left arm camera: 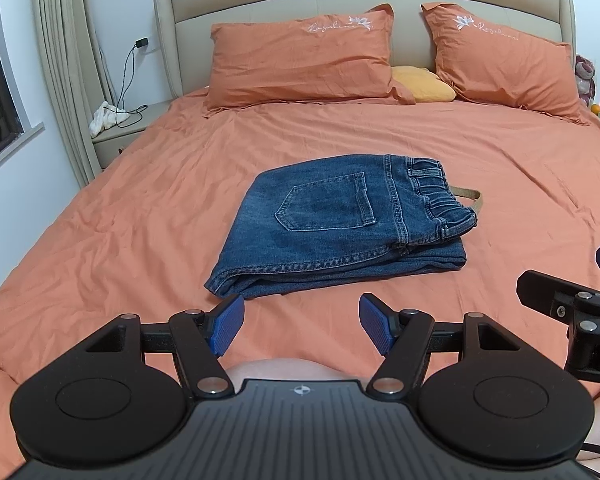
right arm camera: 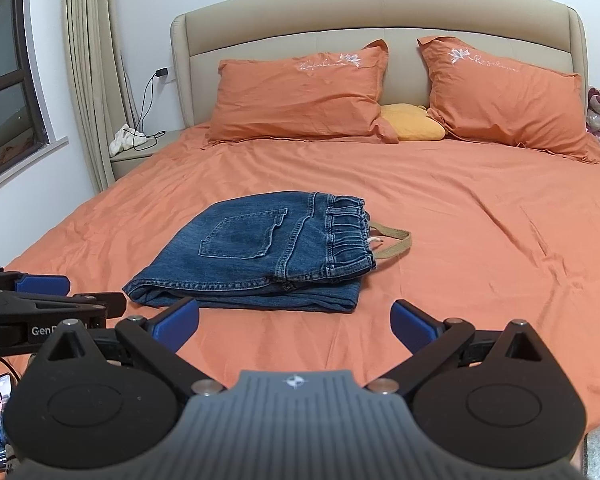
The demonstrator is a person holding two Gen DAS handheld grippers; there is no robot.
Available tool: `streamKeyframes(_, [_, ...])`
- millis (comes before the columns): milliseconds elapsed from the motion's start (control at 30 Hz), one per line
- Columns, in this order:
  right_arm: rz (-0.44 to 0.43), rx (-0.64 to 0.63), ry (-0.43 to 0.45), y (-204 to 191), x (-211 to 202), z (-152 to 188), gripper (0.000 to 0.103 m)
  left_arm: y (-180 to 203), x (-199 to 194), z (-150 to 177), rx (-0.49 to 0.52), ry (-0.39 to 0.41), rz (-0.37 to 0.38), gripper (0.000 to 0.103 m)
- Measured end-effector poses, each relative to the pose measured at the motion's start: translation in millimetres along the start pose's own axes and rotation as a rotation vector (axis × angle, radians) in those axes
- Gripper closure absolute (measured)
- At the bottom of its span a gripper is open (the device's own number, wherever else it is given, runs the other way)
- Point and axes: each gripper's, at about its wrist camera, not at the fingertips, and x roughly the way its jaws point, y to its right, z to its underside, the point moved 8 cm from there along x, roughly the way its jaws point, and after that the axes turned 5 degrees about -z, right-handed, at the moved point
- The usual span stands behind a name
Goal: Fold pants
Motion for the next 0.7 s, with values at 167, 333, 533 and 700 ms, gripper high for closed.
streamKeyframes(167, [0.008,-0.007,0.000,0.5,-0.1,0.5,0.005,1.4,-0.9,-0.2,0.002,0.004,0.011,0.026])
streamKeyframes(333, [0.010,-0.011,-0.002,-0.5,-0.3,1.0,0.005,1.1,-1.7,-0.9,0.006,0.012,0.016,0.024])
streamKeyframes(533, [0.011,-0.005,-0.002,-0.8,-1.4,1.5,0.005,1.9,-2.6,-0.6,0.005,0.018,0.013,0.024])
streamKeyframes(700, [0.013,-0.004,-0.001,-1.5,-0.8,0.9,0.005,3.0,-4.3,-1.4,0.007,0.025,0.022,0.024])
